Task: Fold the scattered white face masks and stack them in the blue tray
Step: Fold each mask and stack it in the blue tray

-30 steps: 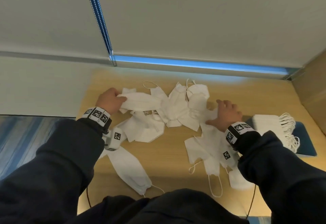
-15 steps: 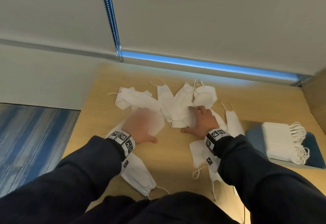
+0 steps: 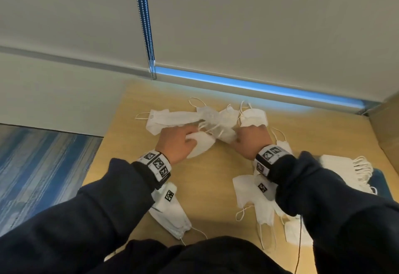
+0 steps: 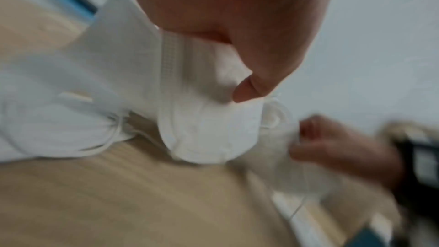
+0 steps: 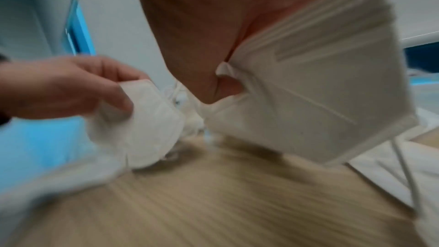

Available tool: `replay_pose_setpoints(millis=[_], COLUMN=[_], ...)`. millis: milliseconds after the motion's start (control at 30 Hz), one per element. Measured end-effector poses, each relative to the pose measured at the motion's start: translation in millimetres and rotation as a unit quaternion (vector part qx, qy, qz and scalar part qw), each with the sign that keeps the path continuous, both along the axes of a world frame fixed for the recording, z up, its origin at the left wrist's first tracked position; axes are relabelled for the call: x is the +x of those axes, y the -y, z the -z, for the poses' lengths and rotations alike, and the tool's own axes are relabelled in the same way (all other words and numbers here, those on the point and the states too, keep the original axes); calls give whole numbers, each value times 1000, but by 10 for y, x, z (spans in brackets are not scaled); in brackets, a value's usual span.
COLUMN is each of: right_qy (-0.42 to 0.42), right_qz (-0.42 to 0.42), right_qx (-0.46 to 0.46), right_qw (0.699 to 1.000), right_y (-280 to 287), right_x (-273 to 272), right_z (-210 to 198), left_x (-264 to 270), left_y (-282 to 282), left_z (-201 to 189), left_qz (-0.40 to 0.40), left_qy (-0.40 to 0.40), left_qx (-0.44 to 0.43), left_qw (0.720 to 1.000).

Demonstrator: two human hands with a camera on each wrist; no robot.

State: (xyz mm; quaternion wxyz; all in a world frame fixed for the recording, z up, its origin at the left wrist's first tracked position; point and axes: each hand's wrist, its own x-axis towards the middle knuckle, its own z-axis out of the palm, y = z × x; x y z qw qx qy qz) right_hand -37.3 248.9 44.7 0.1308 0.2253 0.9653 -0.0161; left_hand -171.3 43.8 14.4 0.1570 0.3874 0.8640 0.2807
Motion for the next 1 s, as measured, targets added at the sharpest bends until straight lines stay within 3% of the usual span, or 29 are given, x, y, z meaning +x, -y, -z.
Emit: replay_pose_setpoints(millis=[67, 100, 167, 233, 267, 333, 400, 533, 667, 733, 867, 1000], right_qy=[-69, -111, -173, -149, -125, -81, -40, -30, -37, -57, -174, -227], right_qz=[76, 110, 172, 243, 269, 291, 285, 319, 261, 243, 286, 338], right_qx=[-147, -231, -381, -493, -514, -464, -410, -449, -335, -330, -475, -553], right_qw=[984, 960, 892, 822, 805, 833, 866, 834, 904, 910, 814, 727], right_y=[-38, -63, -81, -50, -41, -57, -61, -96, -210, -207, -9, 112], right_x=[164, 243, 380, 504, 560, 654, 736, 864, 1018, 1083, 1144, 1086], right_z=[-129, -175, -239, -210, -127, 117, 286, 278, -72, -305, -589, -530], left_x=[-18, -25, -22, -6, -6, 18, 51, 103, 160, 233, 401, 475], left_y=[105, 146, 208, 272, 308, 401, 492, 678, 710, 650, 515, 430], left_z=[-74, -84, -110, -78, -7, 109, 192, 194, 64, -17, -273, -620], left_qz=[-60, -94, -178, -266, -300, -344, -355, -328, -298, -286, -228, -129], left_qy=[123, 186, 323, 429, 452, 454, 427, 343, 302, 285, 296, 310], left_qx=[79, 125, 210, 251, 254, 238, 236, 243, 270, 278, 302, 327], left_qw=[987, 970, 905, 826, 801, 787, 797, 846, 864, 872, 877, 883])
